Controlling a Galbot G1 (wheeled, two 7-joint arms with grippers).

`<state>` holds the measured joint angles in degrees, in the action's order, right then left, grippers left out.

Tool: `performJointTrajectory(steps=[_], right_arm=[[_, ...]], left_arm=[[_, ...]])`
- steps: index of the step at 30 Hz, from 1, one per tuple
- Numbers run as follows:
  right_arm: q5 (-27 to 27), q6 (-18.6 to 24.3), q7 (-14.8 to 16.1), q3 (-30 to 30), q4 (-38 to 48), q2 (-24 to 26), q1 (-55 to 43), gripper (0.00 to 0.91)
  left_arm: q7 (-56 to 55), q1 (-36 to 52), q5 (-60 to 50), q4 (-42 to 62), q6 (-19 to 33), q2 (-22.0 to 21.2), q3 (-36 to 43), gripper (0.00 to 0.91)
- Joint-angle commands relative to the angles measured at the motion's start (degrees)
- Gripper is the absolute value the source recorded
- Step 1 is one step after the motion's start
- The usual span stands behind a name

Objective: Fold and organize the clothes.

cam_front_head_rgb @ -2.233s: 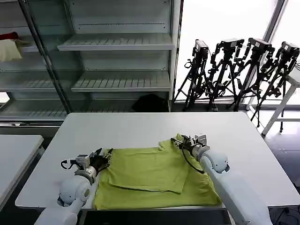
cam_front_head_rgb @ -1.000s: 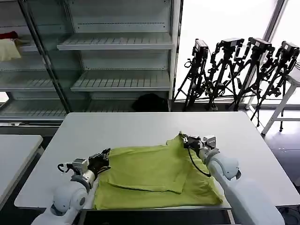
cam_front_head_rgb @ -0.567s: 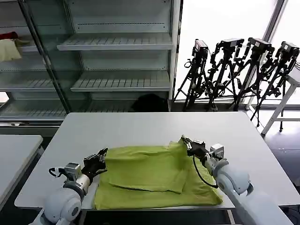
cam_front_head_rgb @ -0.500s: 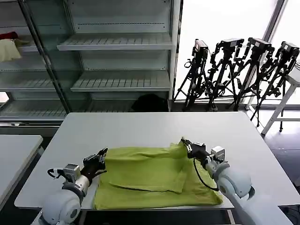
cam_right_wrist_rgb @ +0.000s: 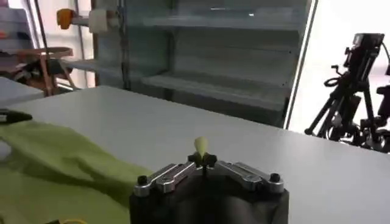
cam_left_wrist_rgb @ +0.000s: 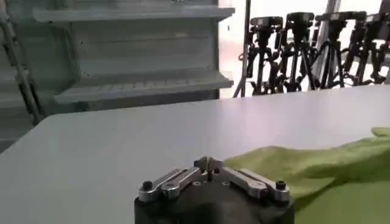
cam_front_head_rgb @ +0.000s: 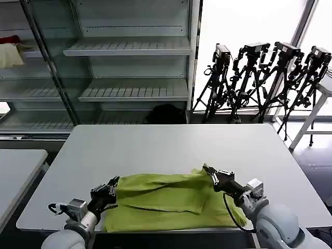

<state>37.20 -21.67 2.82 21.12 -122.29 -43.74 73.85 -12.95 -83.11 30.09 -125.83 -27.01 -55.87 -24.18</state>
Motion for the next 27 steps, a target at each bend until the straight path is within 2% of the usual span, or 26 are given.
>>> performJointTrajectory(steps=[1, 12, 27], right_arm=[[0.0, 1.5, 0.6, 6.6, -3.6, 2.7, 10.2, 0.000], [-1.7, 3.0, 1.4, 7.9, -2.9, 2.2, 14.2, 0.000], [-1.9, 3.0, 1.7, 9.4, -3.5, 2.1, 16.1, 0.000]], left_arm=[[-0.5, -3.0, -3.9, -1.0, -0.3, 0.1, -0.5, 0.000], [-0.1, -4.6, -5.7, -0.5, -0.9, 0.0, -0.4, 0.000], [0.3, -5.7, -8.7, 1.1, -0.7, -0.5, -0.1, 0.000]])
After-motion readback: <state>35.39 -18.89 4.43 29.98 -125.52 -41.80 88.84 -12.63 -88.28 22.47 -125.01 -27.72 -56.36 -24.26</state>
